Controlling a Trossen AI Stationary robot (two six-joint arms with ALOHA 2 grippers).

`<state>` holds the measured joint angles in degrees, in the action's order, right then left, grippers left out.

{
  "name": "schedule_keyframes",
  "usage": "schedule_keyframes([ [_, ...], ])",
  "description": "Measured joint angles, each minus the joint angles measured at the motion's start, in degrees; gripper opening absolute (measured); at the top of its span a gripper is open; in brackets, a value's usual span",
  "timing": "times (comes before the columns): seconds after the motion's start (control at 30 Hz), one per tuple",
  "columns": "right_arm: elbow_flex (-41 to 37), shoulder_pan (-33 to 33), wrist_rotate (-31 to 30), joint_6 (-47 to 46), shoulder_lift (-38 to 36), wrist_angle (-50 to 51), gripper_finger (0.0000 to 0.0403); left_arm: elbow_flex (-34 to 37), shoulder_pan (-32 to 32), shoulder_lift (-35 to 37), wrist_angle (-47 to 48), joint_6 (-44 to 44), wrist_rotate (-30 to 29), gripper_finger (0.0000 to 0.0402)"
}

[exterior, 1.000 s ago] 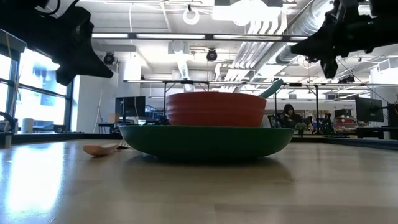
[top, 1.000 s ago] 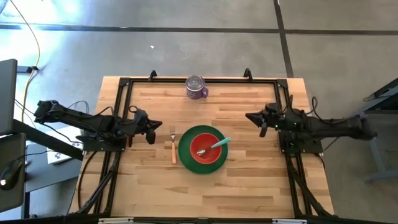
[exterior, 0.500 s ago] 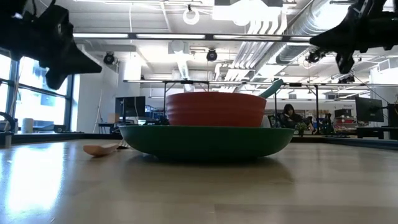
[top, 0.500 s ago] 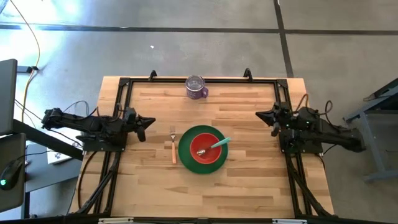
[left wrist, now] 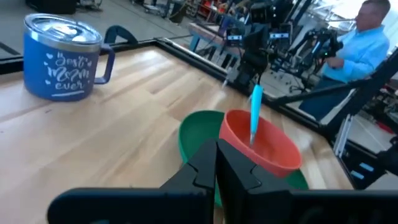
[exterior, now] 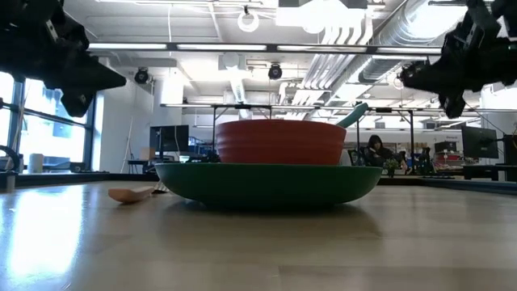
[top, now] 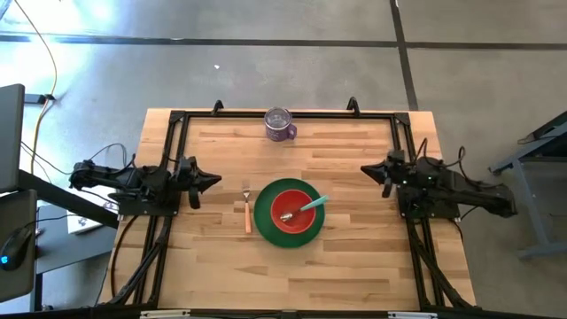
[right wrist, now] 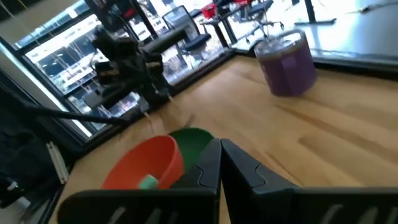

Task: Set table place
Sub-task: Return to Home Position

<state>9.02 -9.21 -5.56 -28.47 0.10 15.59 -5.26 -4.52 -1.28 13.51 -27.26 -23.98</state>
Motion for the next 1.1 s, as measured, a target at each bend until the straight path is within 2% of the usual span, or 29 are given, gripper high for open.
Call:
schedule_keyframes([
  [0.2, -3.92, 0.00, -0.39, -2.24, 0.05, -2.46, 0.0000, 0.02, 0.02, 0.00, -0.03, 0.01, 0.02, 0.0000],
  [0.4, -3.96, 0.00, -1.42, 1.33, 0.24, -3.95, 0.0000, 0.02, 0.03, 0.00, -0.01, 1.45, -0.19, 0.0000],
  [0.6, -3.90, 0.00, -1.33, -2.95, 0.72, -2.12, 0.0000, 0.02, 0.01, 0.00, -0.03, 1.96, -0.21, 0.0001],
  [1.1, -3.87, 0.00, -1.22, -2.60, 0.76, -1.99, 0.0000, 0.00, 0.01, -0.02, -0.07, 1.93, -0.21, 0.0001],
])
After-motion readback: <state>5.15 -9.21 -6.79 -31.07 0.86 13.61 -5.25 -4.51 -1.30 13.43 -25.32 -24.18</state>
